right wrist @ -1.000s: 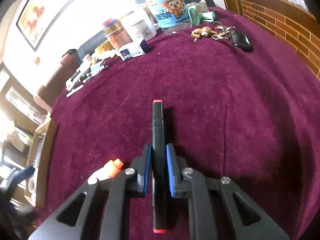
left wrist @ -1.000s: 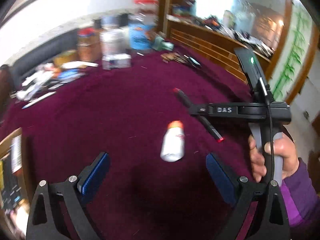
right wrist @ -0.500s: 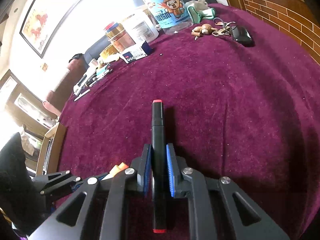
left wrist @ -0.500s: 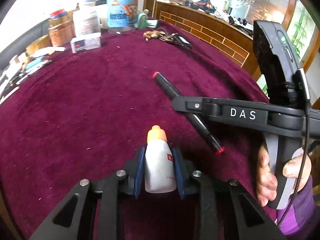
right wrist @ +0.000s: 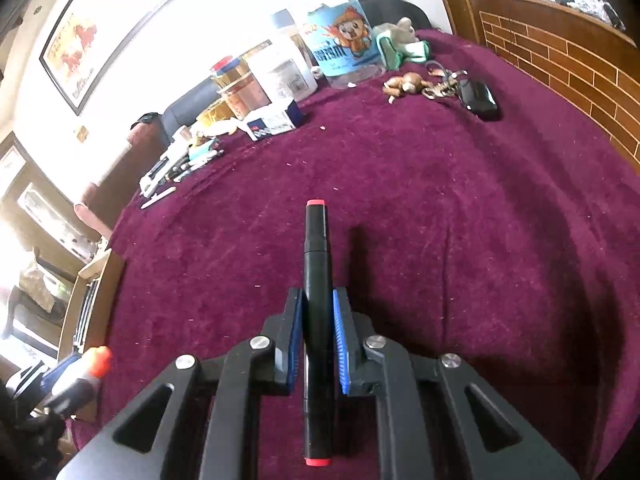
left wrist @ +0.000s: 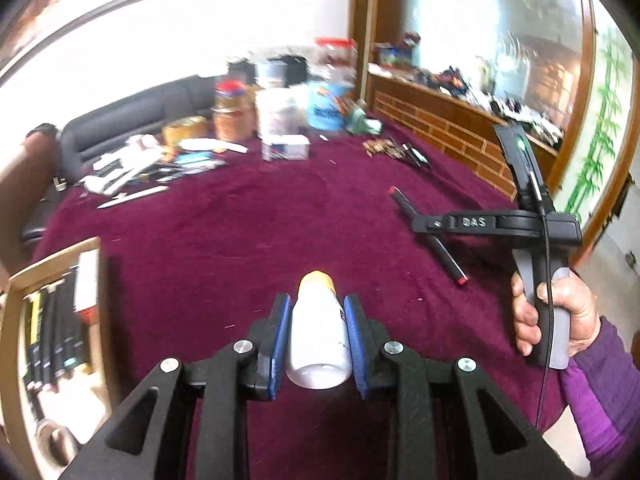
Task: Organize rigid objects
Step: 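Carry the marker and bottle with both tools over the tray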
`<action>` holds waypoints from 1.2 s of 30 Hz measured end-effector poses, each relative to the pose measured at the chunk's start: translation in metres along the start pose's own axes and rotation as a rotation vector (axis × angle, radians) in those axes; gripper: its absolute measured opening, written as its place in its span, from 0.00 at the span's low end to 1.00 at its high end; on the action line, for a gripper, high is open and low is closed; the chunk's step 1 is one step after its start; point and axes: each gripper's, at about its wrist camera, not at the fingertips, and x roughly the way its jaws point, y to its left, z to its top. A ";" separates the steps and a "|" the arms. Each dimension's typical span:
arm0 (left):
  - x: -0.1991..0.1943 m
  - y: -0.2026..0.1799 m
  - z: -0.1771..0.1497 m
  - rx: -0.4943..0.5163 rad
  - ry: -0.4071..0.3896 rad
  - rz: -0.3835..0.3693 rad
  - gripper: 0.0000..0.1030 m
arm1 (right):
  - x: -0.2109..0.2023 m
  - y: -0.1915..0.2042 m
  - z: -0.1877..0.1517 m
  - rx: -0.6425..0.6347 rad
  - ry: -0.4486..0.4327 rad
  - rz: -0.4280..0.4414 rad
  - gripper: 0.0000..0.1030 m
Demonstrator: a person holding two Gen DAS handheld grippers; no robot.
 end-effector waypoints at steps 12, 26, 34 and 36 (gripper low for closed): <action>-0.074 0.094 -0.024 -0.203 -0.137 0.098 0.28 | -0.023 0.128 -0.009 -0.181 0.049 0.134 0.14; -0.135 0.181 -0.066 -0.366 -0.198 0.164 0.28 | -0.001 0.271 -0.036 -0.370 0.128 0.252 0.14; -0.124 0.237 -0.090 -0.478 -0.104 0.205 0.28 | 0.034 0.326 -0.067 -0.431 0.225 0.296 0.14; -0.116 0.248 -0.097 -0.510 -0.067 0.199 0.28 | 0.046 0.335 -0.073 -0.437 0.256 0.298 0.14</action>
